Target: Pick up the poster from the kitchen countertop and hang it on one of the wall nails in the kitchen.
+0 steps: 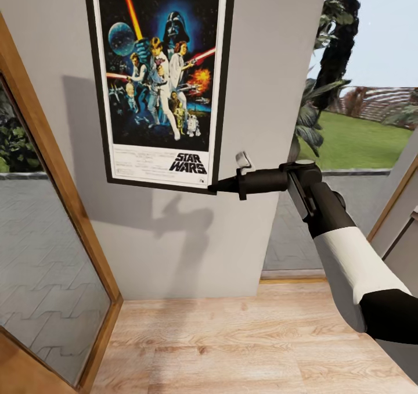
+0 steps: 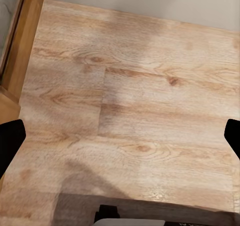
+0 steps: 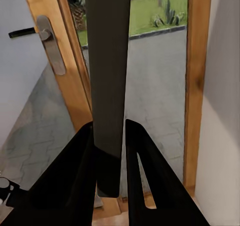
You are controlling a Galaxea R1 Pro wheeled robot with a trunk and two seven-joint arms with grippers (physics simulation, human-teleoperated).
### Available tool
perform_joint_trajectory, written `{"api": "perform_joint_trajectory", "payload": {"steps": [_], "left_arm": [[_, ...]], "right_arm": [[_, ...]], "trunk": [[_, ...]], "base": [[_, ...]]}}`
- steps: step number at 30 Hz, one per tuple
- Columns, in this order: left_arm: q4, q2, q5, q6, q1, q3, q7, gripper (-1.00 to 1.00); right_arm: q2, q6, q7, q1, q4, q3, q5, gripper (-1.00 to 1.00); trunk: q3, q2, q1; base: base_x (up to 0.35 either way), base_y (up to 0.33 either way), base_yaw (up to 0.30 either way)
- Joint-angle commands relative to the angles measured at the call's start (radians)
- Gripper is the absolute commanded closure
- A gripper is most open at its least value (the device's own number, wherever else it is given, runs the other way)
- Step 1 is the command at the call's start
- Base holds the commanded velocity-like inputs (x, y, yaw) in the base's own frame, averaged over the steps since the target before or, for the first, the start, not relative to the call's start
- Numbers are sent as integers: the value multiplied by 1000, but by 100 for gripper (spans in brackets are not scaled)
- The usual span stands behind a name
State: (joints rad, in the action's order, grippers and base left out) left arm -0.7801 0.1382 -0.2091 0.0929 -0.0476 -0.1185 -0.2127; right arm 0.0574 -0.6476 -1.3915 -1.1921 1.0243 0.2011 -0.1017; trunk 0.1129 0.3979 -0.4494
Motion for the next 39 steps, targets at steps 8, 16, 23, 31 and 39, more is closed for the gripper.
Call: {"api": "perform_joint_trajectory", "payload": {"steps": [8, 16, 23, 31, 39], "left_arm": [[-1, 0, -9, -1, 0, -2, -6, -100], [-2, 0, -9, -1, 0, -2, -7, -100], [-3, 0, -9, -1, 0, -3, -7, -100], [-4, 1, -9, -1, 0, -3, -7, -100], [-4, 1, -9, -1, 0, -3, -7, -100]], "right_arm": [[2, -11, -1, -1, -4, 3, -10, 100], [2, -10, -2, -1, -4, 3, -10, 100], [2, -10, -3, -1, -3, 3, -9, 100], [2, -10, -3, -1, -2, 3, -9, 100], [2, -10, -3, -1, -2, 3, -9, 100]], "trunk": [[2, 2, -1], [2, 2, -1], [2, 2, -1], [2, 2, -1], [2, 2, -1]], "base": [[0, 0, 0], [0, 0, 0], [0, 0, 0], [111, 0, 0], [311, 0, 0]]}}
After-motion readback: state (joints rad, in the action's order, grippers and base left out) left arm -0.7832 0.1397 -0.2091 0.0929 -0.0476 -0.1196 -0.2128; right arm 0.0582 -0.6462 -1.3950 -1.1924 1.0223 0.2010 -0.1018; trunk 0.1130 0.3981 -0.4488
